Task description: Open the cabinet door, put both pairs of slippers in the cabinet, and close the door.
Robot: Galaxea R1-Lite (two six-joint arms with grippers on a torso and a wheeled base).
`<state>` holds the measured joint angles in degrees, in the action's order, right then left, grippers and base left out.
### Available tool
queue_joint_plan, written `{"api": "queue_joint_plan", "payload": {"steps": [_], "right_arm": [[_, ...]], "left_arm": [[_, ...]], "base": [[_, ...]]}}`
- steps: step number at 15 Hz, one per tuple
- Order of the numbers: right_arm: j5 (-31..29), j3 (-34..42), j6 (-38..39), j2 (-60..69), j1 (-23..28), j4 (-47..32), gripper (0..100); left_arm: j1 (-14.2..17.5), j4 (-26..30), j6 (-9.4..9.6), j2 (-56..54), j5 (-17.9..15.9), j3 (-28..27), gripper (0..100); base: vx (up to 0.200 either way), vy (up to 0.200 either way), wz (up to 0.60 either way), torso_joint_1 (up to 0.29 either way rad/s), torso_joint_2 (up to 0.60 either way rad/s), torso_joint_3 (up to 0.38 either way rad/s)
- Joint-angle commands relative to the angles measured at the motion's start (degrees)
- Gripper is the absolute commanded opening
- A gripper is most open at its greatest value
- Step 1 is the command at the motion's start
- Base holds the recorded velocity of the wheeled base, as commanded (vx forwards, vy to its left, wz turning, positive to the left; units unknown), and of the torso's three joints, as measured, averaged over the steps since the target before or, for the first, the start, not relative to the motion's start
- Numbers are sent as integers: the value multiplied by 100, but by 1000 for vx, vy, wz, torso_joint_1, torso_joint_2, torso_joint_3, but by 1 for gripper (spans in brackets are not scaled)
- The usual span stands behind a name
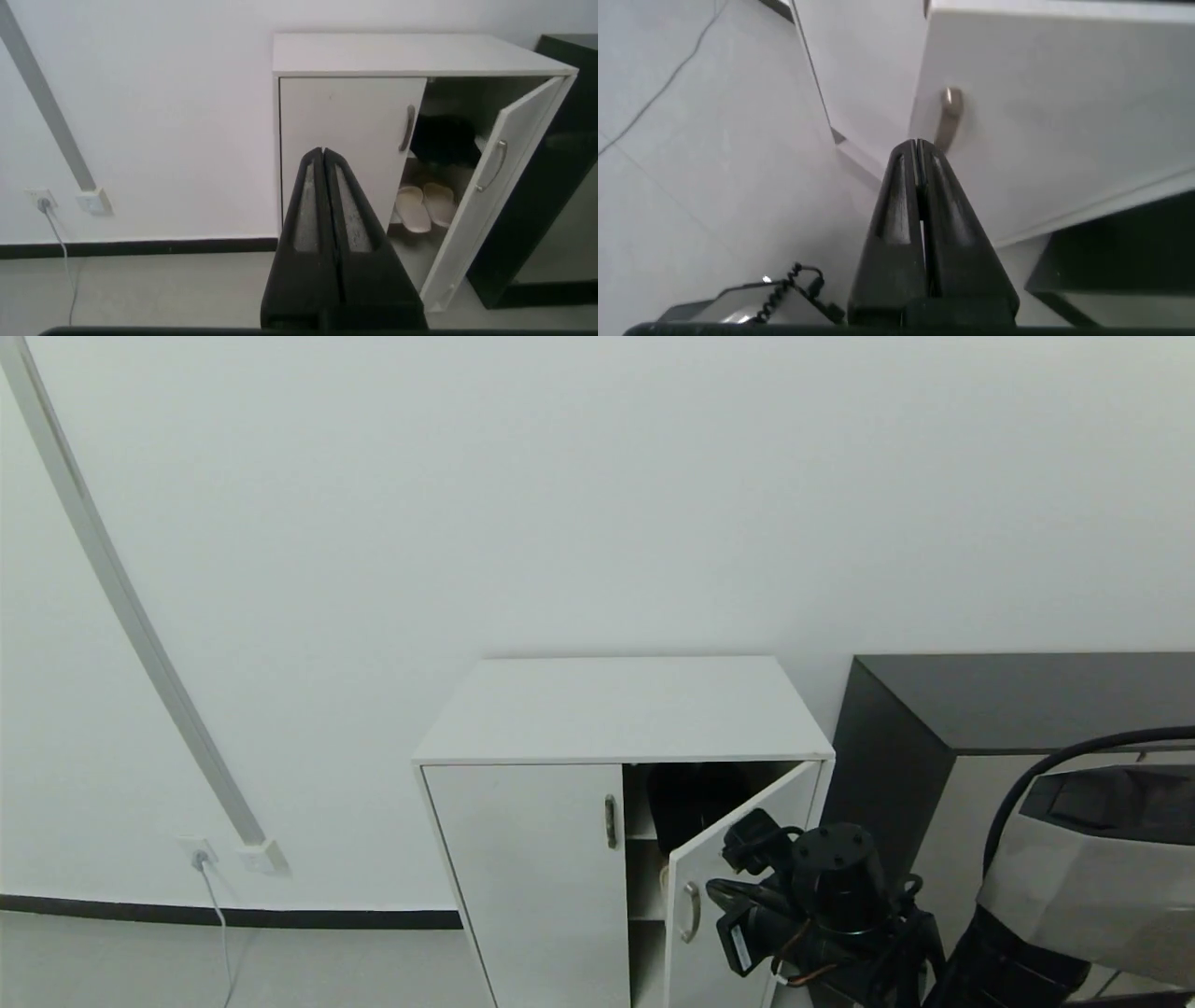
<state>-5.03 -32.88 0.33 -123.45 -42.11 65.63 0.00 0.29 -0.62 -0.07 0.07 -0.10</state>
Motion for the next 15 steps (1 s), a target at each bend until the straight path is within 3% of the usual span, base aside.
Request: {"api": "queue_joint_plan", "payload": {"steps": [1, 4, 15], "right_arm": [[2, 1, 2, -65, 45, 2, 0], [38, -131, 2, -214, 133, 11, 0], [46, -1889, 11, -1313, 704, -51, 0]], "left_arm": [[0, -3, -8, 7, 1, 1, 0], [0, -3, -8, 7, 1, 1, 0], [0, -3, -8, 7, 1, 1, 0]], "base": [[200, 0, 0, 12, 2, -2], [0, 0, 0, 0, 0, 0], [0, 0, 0, 0, 0, 0]]}}
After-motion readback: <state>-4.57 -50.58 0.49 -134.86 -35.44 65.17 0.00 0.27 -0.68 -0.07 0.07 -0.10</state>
